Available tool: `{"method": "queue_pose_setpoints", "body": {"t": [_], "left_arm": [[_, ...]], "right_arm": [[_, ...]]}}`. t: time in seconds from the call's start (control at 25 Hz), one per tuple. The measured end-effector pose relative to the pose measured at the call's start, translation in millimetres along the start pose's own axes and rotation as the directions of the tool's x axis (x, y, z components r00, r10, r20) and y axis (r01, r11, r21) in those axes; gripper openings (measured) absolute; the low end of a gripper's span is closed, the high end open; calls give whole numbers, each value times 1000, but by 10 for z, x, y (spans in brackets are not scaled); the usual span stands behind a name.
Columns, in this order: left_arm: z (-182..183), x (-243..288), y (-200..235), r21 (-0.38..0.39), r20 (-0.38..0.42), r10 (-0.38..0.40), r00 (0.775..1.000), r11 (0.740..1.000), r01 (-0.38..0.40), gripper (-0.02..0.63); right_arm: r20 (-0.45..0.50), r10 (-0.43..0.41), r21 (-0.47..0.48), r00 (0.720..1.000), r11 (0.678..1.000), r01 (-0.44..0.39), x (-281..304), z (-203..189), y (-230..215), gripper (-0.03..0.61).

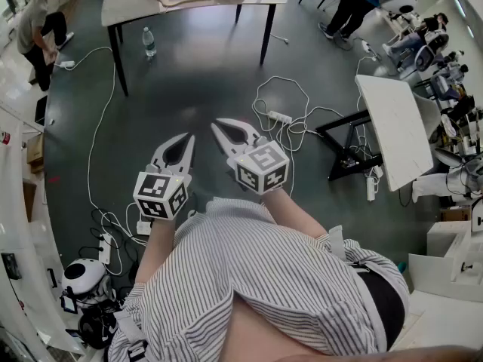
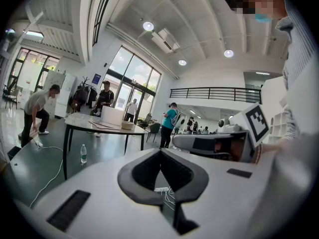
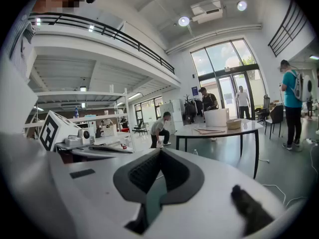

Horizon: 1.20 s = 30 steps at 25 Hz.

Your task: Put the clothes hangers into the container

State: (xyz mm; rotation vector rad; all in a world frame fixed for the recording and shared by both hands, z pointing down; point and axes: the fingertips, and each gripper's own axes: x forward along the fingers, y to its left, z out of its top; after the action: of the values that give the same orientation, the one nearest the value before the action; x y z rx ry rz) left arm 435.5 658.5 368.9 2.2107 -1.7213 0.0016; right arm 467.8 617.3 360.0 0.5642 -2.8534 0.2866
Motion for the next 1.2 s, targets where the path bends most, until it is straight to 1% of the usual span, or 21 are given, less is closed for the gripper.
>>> {"method": "queue_pose_setpoints", "body": {"t": [0.16, 0.36, 0.64, 0.76, 0.84, 0.92, 1.0, 1.2], "left_arm": [[9, -14, -73, 3, -3, -15, 1000, 1000, 15, 11], [-21, 19, -35, 13, -21, -15, 1000, 1000, 15, 11], [-20, 100, -128, 7, -26, -29, 999, 1000, 29, 11], [-33, 123, -130, -6, -23, -27, 999, 1000, 27, 11], [-49, 154, -144, -19, -18, -22, 1000, 1000, 21, 11], [-90, 185, -165, -43, -15, -18, 1000, 999, 17, 11], [-131, 208, -185, -59, -17, -12, 1000, 998, 11, 11], [-225, 262, -253, -51, -36, 9, 999, 999, -11, 11]], "right_arm": [[19, -4, 25, 1000, 1000, 3, -79, 48, -48, 15], [14, -23, 1, 1000, 1000, 23, -103, 41, -95, 15], [5, -39, 28, 999, 999, 39, -209, -50, -173, 14], [22, -41, 48, 999, 998, 40, -235, -45, -208, 15], [27, -33, 81, 999, 996, 31, -255, -78, -249, 15], [12, -21, 104, 1000, 994, 19, -267, -156, -285, 15], [-5, 1, 100, 1000, 995, -1, -259, -209, -296, 15], [-27, 50, 99, 998, 994, -47, -268, -315, -335, 15]]}}
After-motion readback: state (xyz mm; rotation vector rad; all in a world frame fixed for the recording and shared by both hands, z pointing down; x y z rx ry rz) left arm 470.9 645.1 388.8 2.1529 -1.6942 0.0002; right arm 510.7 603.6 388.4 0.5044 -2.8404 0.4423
